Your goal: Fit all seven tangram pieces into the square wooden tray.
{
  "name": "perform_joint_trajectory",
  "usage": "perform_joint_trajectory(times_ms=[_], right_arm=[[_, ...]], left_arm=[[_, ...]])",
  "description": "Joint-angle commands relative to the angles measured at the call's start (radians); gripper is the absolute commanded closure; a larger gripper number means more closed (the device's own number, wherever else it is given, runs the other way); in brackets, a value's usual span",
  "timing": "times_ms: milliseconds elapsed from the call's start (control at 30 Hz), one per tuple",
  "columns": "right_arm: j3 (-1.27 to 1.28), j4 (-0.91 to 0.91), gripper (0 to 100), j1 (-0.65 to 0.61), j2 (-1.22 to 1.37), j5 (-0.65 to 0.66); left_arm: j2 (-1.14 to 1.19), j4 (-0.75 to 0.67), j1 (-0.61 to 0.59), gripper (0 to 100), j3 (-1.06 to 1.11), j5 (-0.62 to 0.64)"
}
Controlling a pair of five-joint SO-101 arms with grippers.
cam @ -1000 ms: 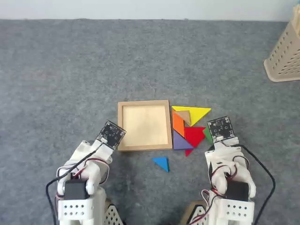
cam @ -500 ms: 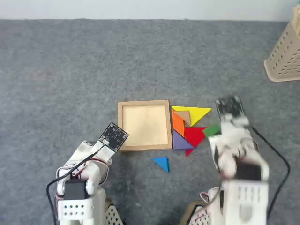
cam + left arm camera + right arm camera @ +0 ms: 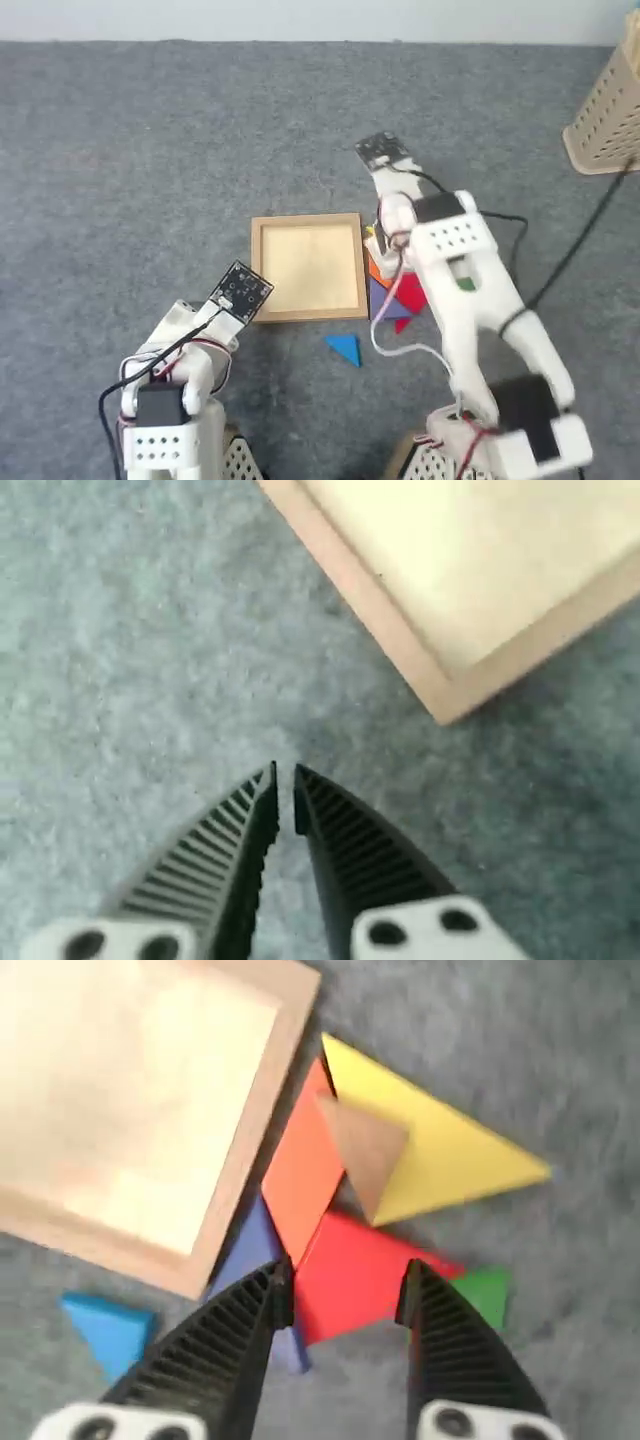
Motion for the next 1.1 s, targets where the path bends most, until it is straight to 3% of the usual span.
perform_joint_trajectory(times_ms=[0,167,333,467,567,767,967,1067], right_arm=[[-0.123,-0.015,73.5,-0.004,0.059,0.221],[-0.143,-0.038,65.6,0.028,0.150,0.460],[-0.153,-0.145,65.8,0.027,0.263,0.493],[-0.210,-0.168,65.8,0.035,0.380,0.483],[-0.293,-0.168,66.0,0.071,0.452,0.407],[-0.436,-0.160,77.5,0.153,0.559,0.310],[-0.457,-0.160,78.8,0.217,0.596,0.275],[-0.457,-0.157,78.6,0.259,0.596,0.173]], left_arm=[[-0.017,0.006,-0.002,97,-0.010,-0.012],[-0.017,0.006,-0.002,97,-0.010,-0.012],[-0.017,0.006,-0.003,97,-0.010,-0.012],[-0.017,0.006,-0.002,97,-0.010,-0.012],[-0.017,0.006,-0.002,97,-0.010,-0.012],[-0.017,0.006,0.000,97,-0.010,-0.012],[-0.017,0.006,0.000,97,-0.010,-0.012],[-0.017,0.006,0.000,97,-0.010,-0.012]])
